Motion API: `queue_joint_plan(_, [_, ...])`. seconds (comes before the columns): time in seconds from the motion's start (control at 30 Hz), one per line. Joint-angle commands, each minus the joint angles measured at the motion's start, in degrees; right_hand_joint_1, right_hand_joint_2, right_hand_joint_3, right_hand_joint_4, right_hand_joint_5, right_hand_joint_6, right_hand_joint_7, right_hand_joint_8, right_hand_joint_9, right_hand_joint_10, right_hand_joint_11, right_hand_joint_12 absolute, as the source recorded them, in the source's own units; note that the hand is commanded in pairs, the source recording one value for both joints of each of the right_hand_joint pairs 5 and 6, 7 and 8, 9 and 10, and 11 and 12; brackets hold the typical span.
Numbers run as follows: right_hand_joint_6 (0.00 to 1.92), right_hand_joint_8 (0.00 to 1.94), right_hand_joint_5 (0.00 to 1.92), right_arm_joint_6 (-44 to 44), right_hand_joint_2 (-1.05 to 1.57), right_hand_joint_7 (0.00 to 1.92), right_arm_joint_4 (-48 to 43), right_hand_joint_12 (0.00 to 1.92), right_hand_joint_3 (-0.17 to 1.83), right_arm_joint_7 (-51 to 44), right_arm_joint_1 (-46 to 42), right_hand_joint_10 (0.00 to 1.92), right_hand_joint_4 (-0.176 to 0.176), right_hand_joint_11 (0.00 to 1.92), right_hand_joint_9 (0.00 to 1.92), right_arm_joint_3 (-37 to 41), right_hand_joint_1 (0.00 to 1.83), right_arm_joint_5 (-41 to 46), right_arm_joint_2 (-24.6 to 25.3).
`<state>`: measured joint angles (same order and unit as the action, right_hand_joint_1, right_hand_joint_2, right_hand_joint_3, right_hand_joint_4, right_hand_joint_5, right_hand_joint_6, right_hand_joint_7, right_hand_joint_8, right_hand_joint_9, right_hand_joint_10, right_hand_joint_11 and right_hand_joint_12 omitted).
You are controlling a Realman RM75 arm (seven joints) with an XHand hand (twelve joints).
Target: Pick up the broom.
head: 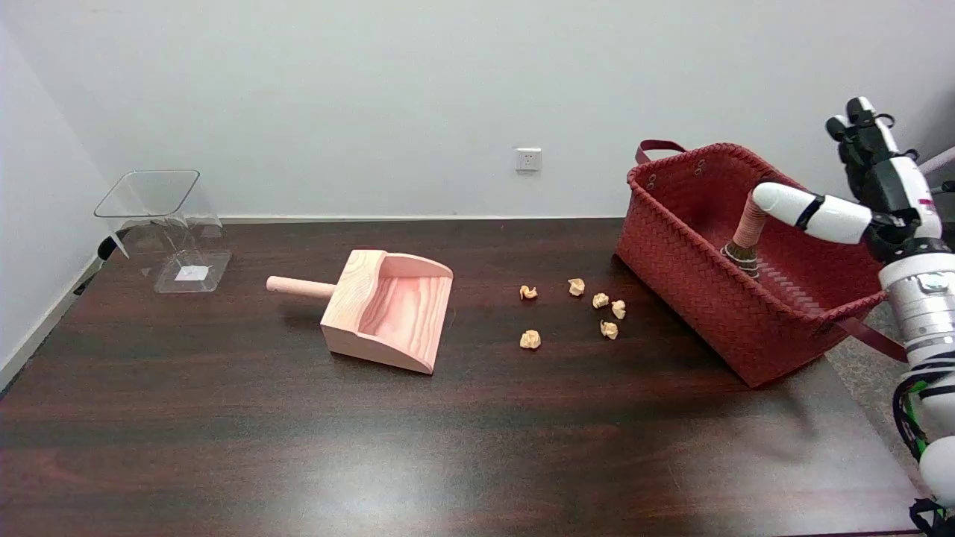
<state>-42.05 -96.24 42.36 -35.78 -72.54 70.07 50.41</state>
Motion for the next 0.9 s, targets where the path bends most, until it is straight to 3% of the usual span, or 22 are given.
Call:
queue_joint_plan(0.03, [0.00, 0.14, 0.00, 3.7, 0.48, 0.14, 4.1, 0.00, 0.16, 0.8, 5.8, 0.00, 0.000, 0.00, 0.00, -6.7, 1.03, 0.4, -2.2])
queue_joint_plan(0.5, [0.00, 0.15, 0.00, 3.7, 0.52, 0.15, 10.2, 0.00, 0.11, 3.4, 13.7, 0.00, 0.000, 0.00, 0.00, -13.6, 1.02, 0.2, -2.4])
queue_joint_plan(0.9, [0.01, 0.19, 0.01, 6.3, 0.57, 0.19, 11.4, 0.01, 0.09, 3.4, 14.8, 0.01, 0.000, 0.01, 0.01, -14.5, 1.01, 0.3, -2.4])
